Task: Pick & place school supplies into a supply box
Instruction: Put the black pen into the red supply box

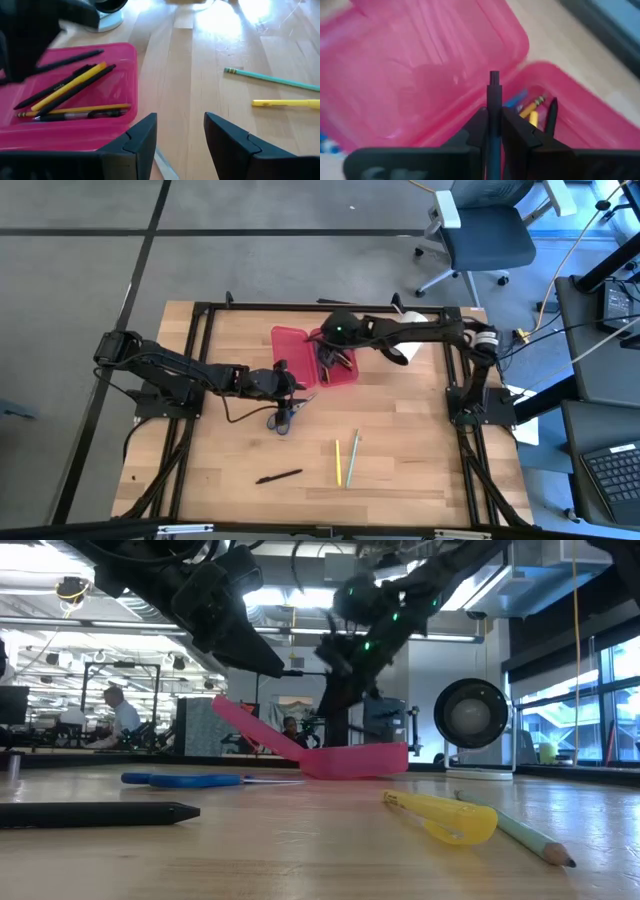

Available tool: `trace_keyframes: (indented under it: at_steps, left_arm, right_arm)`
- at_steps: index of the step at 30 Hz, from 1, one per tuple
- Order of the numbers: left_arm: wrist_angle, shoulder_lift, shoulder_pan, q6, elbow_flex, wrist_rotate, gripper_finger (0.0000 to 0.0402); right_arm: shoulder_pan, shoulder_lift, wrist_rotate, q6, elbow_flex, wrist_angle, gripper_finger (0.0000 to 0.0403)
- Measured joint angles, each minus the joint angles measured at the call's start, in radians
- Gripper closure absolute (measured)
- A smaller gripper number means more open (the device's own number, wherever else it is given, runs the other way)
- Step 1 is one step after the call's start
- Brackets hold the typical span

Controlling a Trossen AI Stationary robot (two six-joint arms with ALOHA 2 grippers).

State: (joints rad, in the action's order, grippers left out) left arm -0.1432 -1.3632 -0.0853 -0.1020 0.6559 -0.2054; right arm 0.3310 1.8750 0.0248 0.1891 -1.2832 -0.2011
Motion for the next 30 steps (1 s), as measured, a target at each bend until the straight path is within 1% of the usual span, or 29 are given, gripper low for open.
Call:
trace_keyframes:
  at_steps: [6, 11, 30]
  left_arm:
    - [0.008, 0.000, 0.000, -0.012, 0.000, 0.000, 0.0245]
    - [0.013, 0.000, 0.000, -0.016, 0.000, -0.001, 0.0245]
    - [0.013, 0.000, 0.000, -0.020, 0.000, -0.002, 0.0245]
  right_arm:
    - [0.010, 0.093, -0.003, 0.041, 0.000, 0.034, 0.0353]
    - [0.010, 0.129, -0.003, 0.055, 0.000, 0.045, 0.0353]
    - [0.011, 0.147, 0.000, 0.069, 0.000, 0.040, 0.0353]
